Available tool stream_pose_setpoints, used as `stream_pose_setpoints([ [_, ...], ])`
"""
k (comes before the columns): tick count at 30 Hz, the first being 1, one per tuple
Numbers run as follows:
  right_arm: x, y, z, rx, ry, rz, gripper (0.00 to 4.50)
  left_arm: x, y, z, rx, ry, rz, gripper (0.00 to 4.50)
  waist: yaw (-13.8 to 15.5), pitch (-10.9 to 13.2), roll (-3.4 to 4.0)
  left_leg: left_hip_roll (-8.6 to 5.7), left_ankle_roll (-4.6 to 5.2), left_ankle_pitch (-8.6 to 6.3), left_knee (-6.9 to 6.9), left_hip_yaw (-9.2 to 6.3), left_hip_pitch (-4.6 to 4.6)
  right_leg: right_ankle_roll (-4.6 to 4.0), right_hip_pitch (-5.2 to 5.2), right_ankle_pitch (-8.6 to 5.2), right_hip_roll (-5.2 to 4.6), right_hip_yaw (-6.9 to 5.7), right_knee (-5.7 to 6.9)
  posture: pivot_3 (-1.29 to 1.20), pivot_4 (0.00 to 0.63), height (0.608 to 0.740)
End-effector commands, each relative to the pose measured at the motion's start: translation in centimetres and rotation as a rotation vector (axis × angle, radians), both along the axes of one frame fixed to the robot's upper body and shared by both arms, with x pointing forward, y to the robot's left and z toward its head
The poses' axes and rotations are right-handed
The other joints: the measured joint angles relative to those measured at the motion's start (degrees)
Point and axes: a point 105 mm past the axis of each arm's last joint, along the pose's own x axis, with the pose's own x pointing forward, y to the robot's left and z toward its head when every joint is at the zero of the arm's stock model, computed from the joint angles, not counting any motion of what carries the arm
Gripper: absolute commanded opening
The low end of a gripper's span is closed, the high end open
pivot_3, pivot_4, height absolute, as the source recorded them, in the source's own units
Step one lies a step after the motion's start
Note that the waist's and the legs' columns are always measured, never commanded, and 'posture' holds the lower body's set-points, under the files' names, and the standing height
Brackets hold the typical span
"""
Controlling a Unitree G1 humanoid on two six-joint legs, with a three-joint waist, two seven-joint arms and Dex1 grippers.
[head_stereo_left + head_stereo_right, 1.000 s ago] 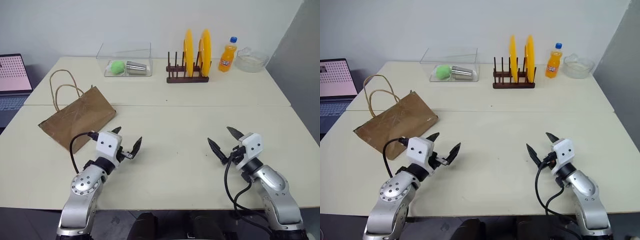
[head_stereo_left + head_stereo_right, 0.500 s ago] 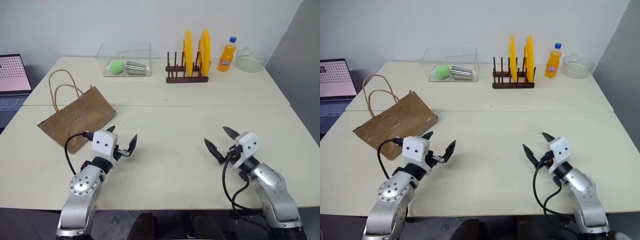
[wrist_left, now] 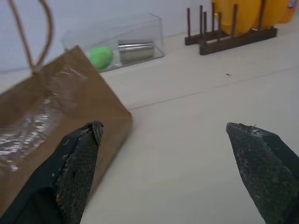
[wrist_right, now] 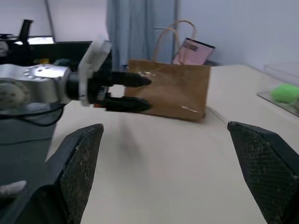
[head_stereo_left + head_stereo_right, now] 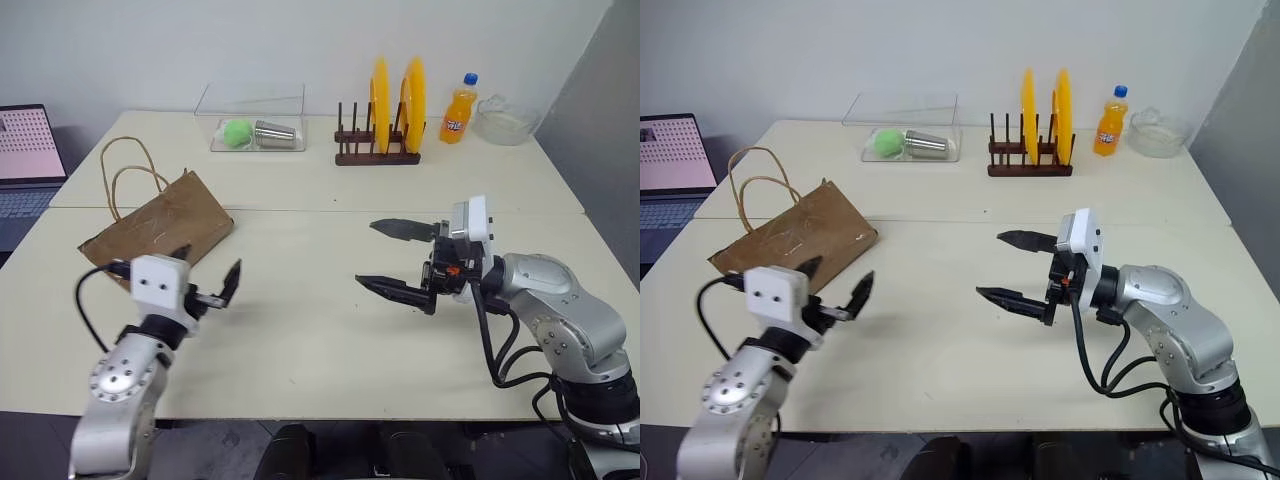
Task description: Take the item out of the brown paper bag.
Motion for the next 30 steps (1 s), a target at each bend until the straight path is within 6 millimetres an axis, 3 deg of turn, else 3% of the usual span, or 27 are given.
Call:
stream_pose_setpoints([
  [1, -0.2, 0.5, 0.7, 0.000, -0.034, 0.058, 4.50, -0.9, 2.2, 2.6, 0.008, -0.041, 0.026, 4.49, -0.06, 0.01, -0.01, 0.00, 0.00, 0.00, 0.00, 0.01, 0.00, 0.00, 0.00, 0.00, 0.00, 0.00, 0.00, 0.00, 0.150, 0.740],
  [5, 0.3, 0.6, 0.6, -0.010, -0.043, 0.065, 4.50, -1.4, 4.3, 3.9, -0.092, 0.000, -0.002, 4.49, -0.09, 0.03, -0.03, 0.00, 0.00, 0.00, 0.00, 0.00, -0.01, 0.00, -0.02, 0.00, -0.01, 0.00, -0.01, 0.00, 0.150, 0.740],
  [9, 0.4, 0.9, 0.5, -0.016, -0.055, 0.073, 4.50, -1.2, 5.8, 5.7, -0.079, 0.027, -0.052, 4.49, -0.06, 0.07, -0.08, 0.00, -0.01, 0.00, 0.00, -0.05, -0.04, 0.00, -0.04, 0.00, -0.02, -0.05, -0.01, 0.00, 0.150, 0.740],
  [13, 0.2, 1.0, 0.5, -0.025, -0.066, 0.075, 4.50, 0.8, 9.5, 8.4, 0.028, 0.019, 0.009, 4.49, 0.00, 0.09, -0.08, 0.00, -0.02, 0.01, 0.00, -0.13, -0.04, -0.01, -0.04, 0.00, -0.01, -0.12, 0.00, 0.00, 0.150, 0.740],
  [30, -0.4, 1.0, 1.1, -0.039, -0.100, 0.033, 4.50, 6.9, 12.0, 11.0, 0.092, 0.064, -0.097, 4.49, -0.19, 0.10, -0.08, -0.02, -0.05, 0.02, 0.01, 0.03, -0.76, -0.31, -0.82, 0.19, -0.06, -0.04, 0.08, 0.00, 0.150, 0.740],
])
